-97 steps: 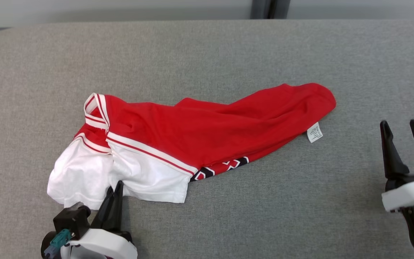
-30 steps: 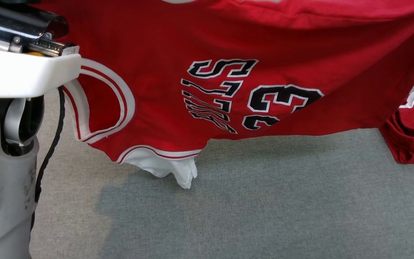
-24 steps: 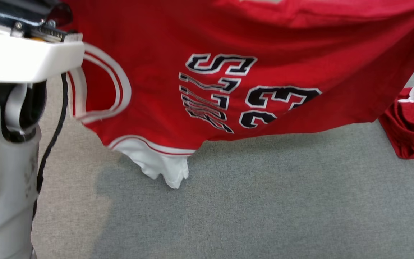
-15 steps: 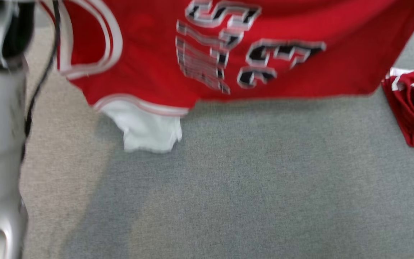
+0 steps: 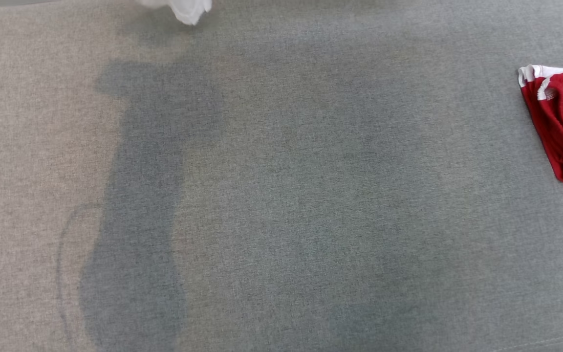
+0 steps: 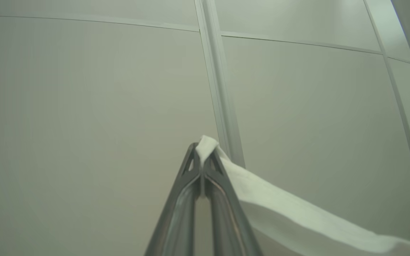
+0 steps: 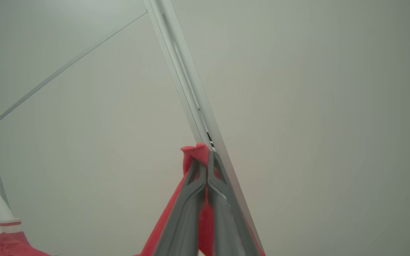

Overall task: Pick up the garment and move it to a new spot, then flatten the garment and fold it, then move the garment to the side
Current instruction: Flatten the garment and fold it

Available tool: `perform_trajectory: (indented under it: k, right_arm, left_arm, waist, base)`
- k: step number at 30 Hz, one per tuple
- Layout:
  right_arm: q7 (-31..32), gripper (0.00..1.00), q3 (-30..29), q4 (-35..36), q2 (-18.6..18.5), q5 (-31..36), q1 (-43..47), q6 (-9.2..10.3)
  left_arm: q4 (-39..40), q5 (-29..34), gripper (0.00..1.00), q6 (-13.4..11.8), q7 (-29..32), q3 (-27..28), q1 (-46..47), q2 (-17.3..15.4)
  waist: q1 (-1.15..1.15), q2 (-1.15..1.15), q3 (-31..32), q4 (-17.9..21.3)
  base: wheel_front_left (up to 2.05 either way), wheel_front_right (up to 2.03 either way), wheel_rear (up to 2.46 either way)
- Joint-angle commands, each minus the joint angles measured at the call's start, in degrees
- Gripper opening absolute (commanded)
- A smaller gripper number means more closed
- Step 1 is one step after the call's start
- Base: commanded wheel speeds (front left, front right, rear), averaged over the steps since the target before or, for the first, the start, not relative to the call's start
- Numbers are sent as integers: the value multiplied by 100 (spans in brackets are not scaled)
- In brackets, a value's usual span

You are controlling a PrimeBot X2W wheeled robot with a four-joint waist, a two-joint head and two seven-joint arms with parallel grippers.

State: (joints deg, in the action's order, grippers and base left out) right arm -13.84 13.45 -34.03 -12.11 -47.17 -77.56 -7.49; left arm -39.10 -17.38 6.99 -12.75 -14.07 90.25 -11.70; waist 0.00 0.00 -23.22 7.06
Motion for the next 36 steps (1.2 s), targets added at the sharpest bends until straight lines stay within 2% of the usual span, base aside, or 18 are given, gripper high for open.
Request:
perform_trajectory:
  k: [1, 9, 17, 23, 29, 36]
  right_arm:
    - [-69, 0, 167, -330, 86, -76, -52, -1]
    - [-51, 0, 1219, -1773, 295, -411, 392, -1]
    - [-64, 0, 1963, -2149, 293, -1007, 1342, -1]
    - [-120, 0, 2148, -1918, 131, -1489, 2104, -1]
    - [-140, 0, 1997, -1297, -81, -1965, 3168, -1]
    - [-132, 0, 1585, -210, -277, -1880, 4594, 0]
  left_arm:
    - [-398, -88, 0, 17, -33, -26, 72, 33]
    - [-2143, -637, 0, 50, -123, -63, -742, 357]
    - [-2883, -1408, 0, 51, -218, 125, -2137, 516]
    - [-2526, -1748, 0, 52, -241, 333, -2950, 388]
    - [-1377, -1673, 0, 51, -240, 989, -4188, 197]
    - [145, -1229, 0, 52, -242, 1500, -5967, 351]
  waist:
    - [0, 0, -30, -26]
    - [0, 0, -255, -247]
    - [0, 0, -377, -348]
    - [0, 0, -249, -404]
    - [0, 0, 43, -404]
    - [0, 0, 536, -425]
  base:
    - [0, 0, 0]
    - [0, 0, 0]
    - [0, 0, 0]
    - [0, 0, 0]
    - [0, 0, 0]
    - [0, 0, 0]
